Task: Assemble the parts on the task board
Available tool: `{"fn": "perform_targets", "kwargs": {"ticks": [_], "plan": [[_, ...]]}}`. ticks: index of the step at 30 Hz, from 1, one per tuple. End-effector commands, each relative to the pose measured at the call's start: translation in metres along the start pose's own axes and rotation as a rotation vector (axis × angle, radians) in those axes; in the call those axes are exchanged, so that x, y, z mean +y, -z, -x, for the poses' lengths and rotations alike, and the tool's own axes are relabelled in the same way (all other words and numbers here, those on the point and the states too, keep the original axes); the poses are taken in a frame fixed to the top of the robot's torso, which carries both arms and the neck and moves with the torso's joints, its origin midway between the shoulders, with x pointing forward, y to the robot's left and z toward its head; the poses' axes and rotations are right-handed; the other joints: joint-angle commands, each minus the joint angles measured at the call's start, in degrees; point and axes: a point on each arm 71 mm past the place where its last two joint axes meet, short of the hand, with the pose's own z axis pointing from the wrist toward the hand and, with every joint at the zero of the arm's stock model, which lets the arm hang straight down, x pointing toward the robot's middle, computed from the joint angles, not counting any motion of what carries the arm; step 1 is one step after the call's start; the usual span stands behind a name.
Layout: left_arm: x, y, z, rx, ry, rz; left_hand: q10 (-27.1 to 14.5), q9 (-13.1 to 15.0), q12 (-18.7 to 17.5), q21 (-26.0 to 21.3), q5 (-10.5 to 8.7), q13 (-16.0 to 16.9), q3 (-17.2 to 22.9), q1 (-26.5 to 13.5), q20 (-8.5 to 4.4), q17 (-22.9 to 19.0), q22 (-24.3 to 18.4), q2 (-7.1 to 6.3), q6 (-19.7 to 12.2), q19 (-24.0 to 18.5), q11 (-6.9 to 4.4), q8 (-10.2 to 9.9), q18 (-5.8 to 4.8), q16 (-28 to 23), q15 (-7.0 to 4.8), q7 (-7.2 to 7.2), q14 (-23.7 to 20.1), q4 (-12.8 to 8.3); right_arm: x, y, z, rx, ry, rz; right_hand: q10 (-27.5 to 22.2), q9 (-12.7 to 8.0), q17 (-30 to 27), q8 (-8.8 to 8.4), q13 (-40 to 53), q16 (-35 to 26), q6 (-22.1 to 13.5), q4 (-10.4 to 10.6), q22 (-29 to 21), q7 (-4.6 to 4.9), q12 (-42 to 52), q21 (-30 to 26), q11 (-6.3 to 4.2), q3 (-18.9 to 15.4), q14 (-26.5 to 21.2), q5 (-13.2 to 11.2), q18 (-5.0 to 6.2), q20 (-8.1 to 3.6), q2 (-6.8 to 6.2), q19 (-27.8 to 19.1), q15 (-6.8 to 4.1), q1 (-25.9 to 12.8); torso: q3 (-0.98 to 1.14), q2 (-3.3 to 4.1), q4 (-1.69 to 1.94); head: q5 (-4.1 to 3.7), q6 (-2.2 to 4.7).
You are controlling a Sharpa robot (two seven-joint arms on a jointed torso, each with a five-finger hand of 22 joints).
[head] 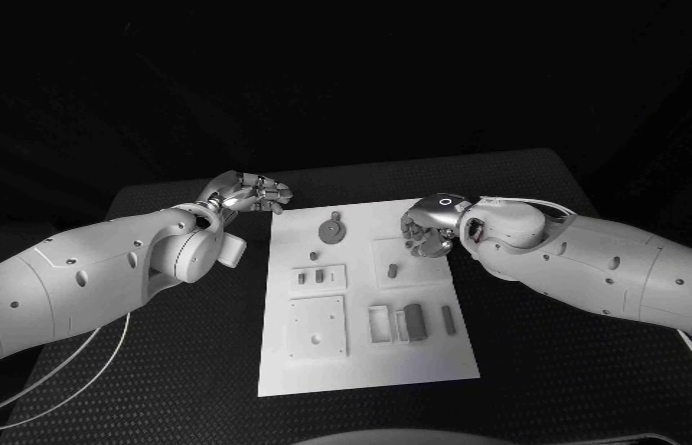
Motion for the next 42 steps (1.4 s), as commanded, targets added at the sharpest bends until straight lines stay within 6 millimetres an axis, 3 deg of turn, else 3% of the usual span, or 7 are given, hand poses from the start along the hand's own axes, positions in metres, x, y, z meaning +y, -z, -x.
{"fn": "perform_targets", "kwargs": {"ticks": [1, 9, 11, 15, 30, 42], "plan": [[-0.003, -0.001, -0.002, 0.009, 0.025, -0.011, -0.5, 0.0, 0.0, 0.1, -0.15, -0.1, -0.3, -0.6, 0.04, 0.1, -0.1, 0.02, -0.4, -0.3, 0.06, 0.3, -0.29, -0.3, 0.03, -0.06, 0.5, 0.0, 0.004, -0.002, -0.007, 0.038, 0.026, 0.011, 0.6, 0.1, 0.2, 0.23, -0.1, -0.2, 0.9, -0.2, -0.1, -0.13, -0.4, -0.3, -0.09, 0.3, 0.5, -0.2, 1.18, -0.02, 0.98, 0.5, -0.1, 0.4, -0.05, 0.01, 0.01, 0.13, -0.19], [-0.003, -0.001, -0.002, 0.008, 0.027, -0.007, -0.8, -0.1, 0.0, 0.1, -0.15, -0.1, -0.4, -0.7, 0.06, 0.2, -0.4, 0.11, -0.5, -0.2, 0.17, 0.3, -0.28, -0.6, 0.04, -0.01, 0.6, 0.1, 0.009, -0.005, -0.013, 0.063, 0.037, 0.022, 2.0, 0.2, 1.3, 0.7, 0.0, -0.6, 2.8, -0.2, 0.1, -0.93, -0.9, -0.5, -0.52, 1.2, 1.2, -0.2, 1.17, -0.26, 3.88, 1.2, -0.38, 1.7, -0.01, -0.01, -0.05, 0.32, -0.42], [-0.003, -0.001, -0.002, 0.007, 0.027, -0.007, -0.8, -0.1, 0.0, 0.1, -0.15, -0.1, -0.5, -0.7, 0.06, 0.3, -0.4, 0.12, -0.5, -0.2, 0.19, 0.3, -0.27, -0.6, 0.04, 0.0, 0.6, 0.1, 0.009, -0.007, -0.014, 0.066, 0.042, 0.021, 2.6, 0.0, 1.7, 0.53, 0.1, -1.0, 3.5, 1.0, 0.0, -0.99, -1.3, -0.7, -0.64, 5.6, 1.7, -0.2, 1.18, -0.15, 3.12, 1.9, -0.4, 2.2, 0.0, 0.0, -0.08, 0.39, -0.48], [-0.004, -0.001, -0.003, 0.008, 0.027, -0.007, -0.9, -0.1, 0.0, 0.1, -0.15, -0.1, -0.5, -0.7, 0.05, 0.3, -0.5, 0.13, -0.6, -0.2, 0.22, 0.3, -0.26, -0.7, 0.03, 0.01, 0.7, 0.1, 0.011, -0.009, -0.016, 0.075, 0.053, 0.023, 3.2, -0.1, 2.4, 0.38, 0.1, -1.3, 4.0, 0.9, 0.3, -1.11, -1.7, -0.7, -0.74, 7.7, 2.1, -0.2, 1.18, -0.25, 3.13, 2.2, -0.51, 1.2, -0.01, 0.03, -0.07, 0.51, -0.59], [-0.004, -0.001, -0.004, 0.009, 0.027, -0.003, -1.2, -0.2, 0.0, 0.2, -0.14, -0.2, -0.5, -0.6, 0.04, 0.5, -0.7, 0.1, -0.8, -0.1, 0.32, 0.3, -0.24, -0.9, 0.01, 0.08, 0.8, 0.1, 0.012, -0.009, -0.022, 0.104, 0.125, 0.005, 5.2, 0.1, 4.2, 0.78, 0.7, -1.3, 5.7, -0.2, 1.4, -1.76, -2.0, -0.2, -1.46, 9.7, 3.5, -0.2, 1.18, -0.88, 3.96, 3.5, -1.12, 1.6, 0.02, -0.03, -0.13, 0.61, -0.93], [-0.004, -0.001, -0.004, 0.01, 0.028, 0.0, -1.6, -0.2, 0.0, 0.2, -0.11, -0.3, -0.5, -0.3, 0.05, 0.7, -1.0, 0.04, -1.1, -0.1, 0.45, 0.3, -0.24, -1.2, 0.01, 0.18, 0.9, 0.0, 0.022, -0.009, -0.019, 0.035, 0.11, 0.034, 5.6, 0.6, 5.9, 1.23, 0.9, -1.5, 6.8, -0.3, 2.1, -2.28, -2.8, -0.2, -1.54, 10.6, 3.8, -0.2, 1.18, -1.13, 3.4, 3.9, -1.23, 3.1, 0.08, -0.03, -0.08, 0.33, -0.98]]}}
